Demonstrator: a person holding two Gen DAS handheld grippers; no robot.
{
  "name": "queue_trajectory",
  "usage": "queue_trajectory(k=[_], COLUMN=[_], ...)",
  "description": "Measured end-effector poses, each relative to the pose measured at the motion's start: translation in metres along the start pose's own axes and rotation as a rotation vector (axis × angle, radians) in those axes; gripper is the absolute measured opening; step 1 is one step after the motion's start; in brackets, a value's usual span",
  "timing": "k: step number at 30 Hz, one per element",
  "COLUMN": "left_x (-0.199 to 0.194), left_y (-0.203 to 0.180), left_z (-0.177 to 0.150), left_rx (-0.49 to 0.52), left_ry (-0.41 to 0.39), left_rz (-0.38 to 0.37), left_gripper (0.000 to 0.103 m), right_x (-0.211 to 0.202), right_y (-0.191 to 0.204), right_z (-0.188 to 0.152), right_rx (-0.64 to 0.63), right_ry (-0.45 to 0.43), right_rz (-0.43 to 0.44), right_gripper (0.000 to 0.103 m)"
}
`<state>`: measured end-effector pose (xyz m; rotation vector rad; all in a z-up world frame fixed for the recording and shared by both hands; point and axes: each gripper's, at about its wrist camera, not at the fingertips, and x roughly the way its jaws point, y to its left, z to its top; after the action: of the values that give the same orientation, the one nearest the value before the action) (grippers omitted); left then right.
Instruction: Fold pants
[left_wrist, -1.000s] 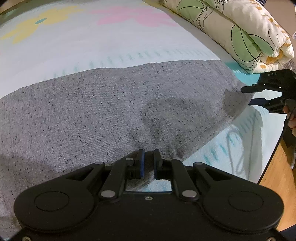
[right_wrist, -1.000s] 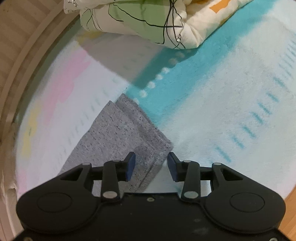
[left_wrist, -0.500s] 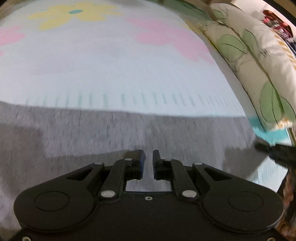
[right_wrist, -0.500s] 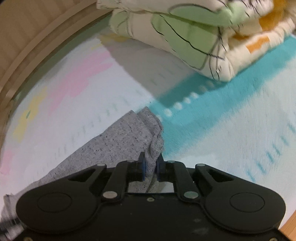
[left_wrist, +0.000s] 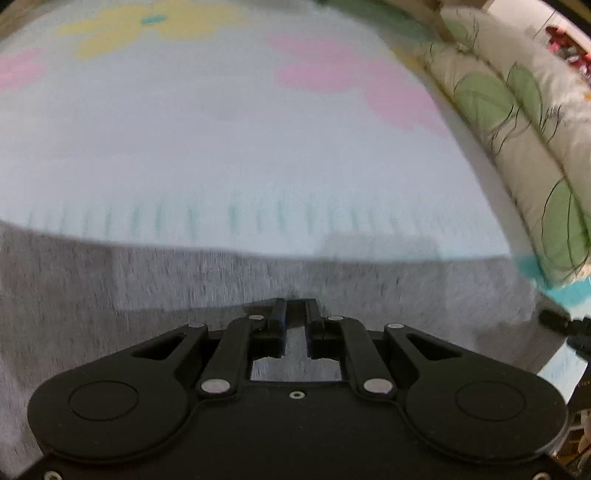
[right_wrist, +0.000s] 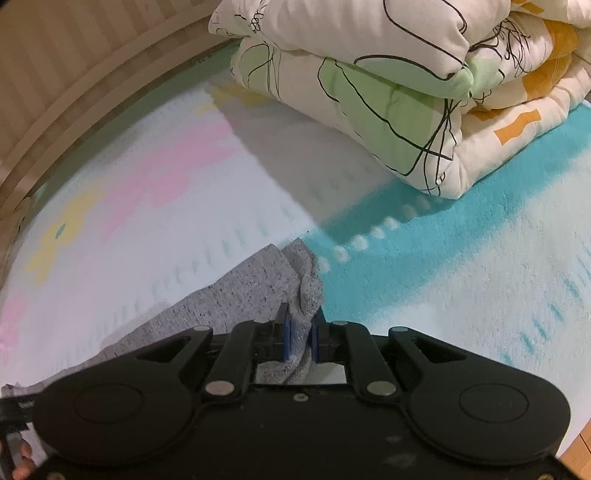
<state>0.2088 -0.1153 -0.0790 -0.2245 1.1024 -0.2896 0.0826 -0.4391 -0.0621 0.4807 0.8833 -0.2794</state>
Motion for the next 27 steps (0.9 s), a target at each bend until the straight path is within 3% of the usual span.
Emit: queue_trajectory(k=[3,5,9,15,20,27], left_x=[0.01,0.017,0.012,-0.012,-0.051,-0.117], left_y=[0.005,0.011,0.0,0.026,0.07,0.146], left_z=[0.008,0.012,0.012,0.01,0.011,0.013], left_rx=[0.008,-0.034,0.014,-0.085,-0.126,-0.214], left_ry=[-0.016,-0.026,-0.027,0.045,0.014,-0.064], left_rz=[0.047,0.03,0.052,0.01,0.069,0.127], left_gripper=[0.014,0.014,0.014,0.014,0.014,0.014], right_x=[-0.002,-0.005,-0.009,-0.029,-0.069,-0.125], right_y=[0.002,0.004,0.009,0.035,0.095,0.237], right_z=[0.0,0.0,0.002,0.008,0.002,-0.046], right_rx=[-0.018,-0.025,-0.023,-0.077,-0.217,-0.526], right_ry=[-0.004,-0.007,-0.017,-0.071,-0.158,-0.27], right_rz=[-0.001,-0.003,-0.005,-0.001,0.051,0.229], right_gripper=[0.011,0.011,0.011,0.011,0.011,0.011])
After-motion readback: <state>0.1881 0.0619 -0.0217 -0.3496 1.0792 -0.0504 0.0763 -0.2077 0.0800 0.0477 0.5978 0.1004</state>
